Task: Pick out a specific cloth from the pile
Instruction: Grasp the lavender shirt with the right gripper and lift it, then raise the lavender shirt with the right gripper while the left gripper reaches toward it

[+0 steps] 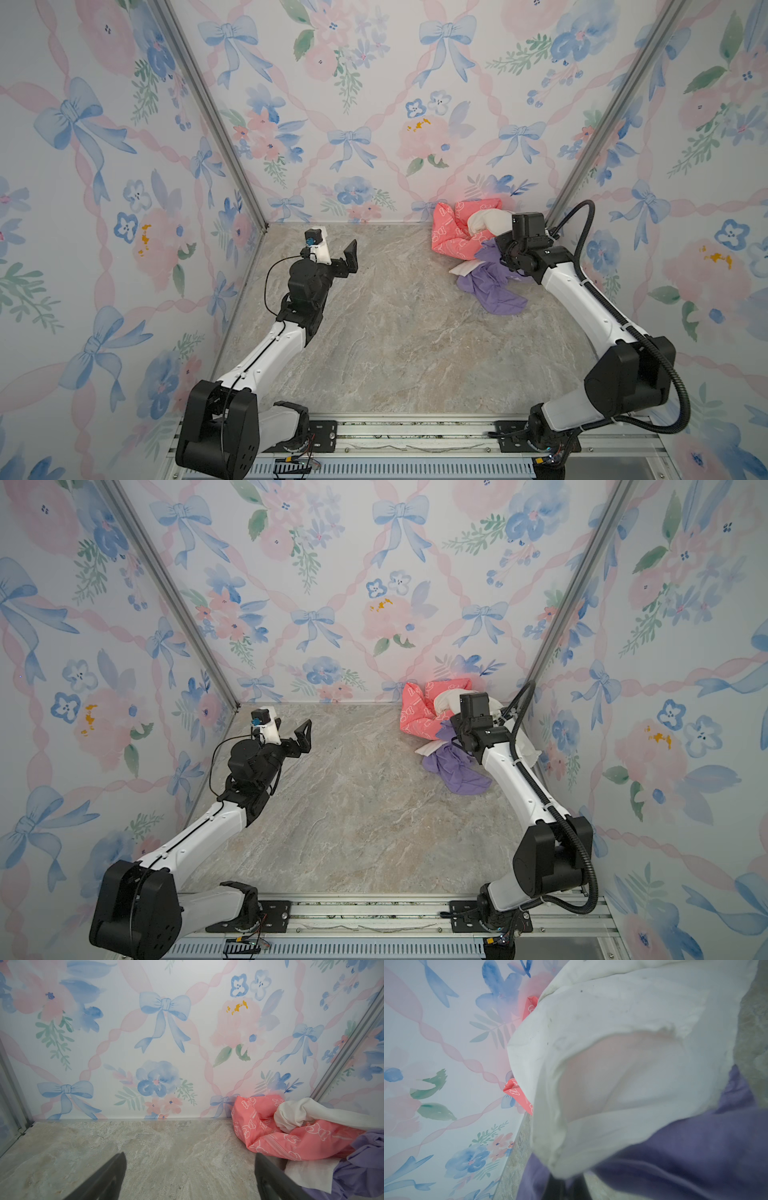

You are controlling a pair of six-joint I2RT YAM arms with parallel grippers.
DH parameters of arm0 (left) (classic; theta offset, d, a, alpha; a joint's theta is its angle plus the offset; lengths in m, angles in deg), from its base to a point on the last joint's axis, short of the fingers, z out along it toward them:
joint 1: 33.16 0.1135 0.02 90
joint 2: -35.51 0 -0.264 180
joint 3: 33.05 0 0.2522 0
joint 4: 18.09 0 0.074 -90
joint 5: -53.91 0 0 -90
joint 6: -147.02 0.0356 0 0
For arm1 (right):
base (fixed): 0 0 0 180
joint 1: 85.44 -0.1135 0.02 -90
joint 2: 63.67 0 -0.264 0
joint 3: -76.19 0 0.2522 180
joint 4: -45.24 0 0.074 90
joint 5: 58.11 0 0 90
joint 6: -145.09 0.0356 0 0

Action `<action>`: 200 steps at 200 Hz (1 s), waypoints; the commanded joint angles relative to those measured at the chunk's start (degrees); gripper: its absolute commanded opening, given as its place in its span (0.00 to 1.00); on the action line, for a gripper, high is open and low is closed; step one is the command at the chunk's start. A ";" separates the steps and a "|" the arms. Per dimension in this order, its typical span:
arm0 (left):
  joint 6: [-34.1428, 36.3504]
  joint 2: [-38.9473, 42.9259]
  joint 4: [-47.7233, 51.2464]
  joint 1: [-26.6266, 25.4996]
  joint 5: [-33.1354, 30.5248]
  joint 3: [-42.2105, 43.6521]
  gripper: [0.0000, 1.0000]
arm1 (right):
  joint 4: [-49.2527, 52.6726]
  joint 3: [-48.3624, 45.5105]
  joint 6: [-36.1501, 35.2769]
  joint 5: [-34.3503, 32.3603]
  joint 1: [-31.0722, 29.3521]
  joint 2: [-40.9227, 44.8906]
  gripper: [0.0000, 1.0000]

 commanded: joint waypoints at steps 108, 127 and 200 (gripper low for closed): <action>1.98 -3.49 -3.84 -3.13 14.49 -9.13 0.84 | -6.15 11.79 -33.73 -7.21 -10.02 4.84 0.00; 2.19 -4.71 -4.08 -4.02 16.08 -11.21 0.82 | -7.74 12.77 -41.37 -7.22 -12.50 4.84 0.00; 5.84 -8.64 -4.72 -8.34 20.86 -16.21 0.76 | -8.30 16.00 -58.43 -7.32 -20.99 3.53 0.00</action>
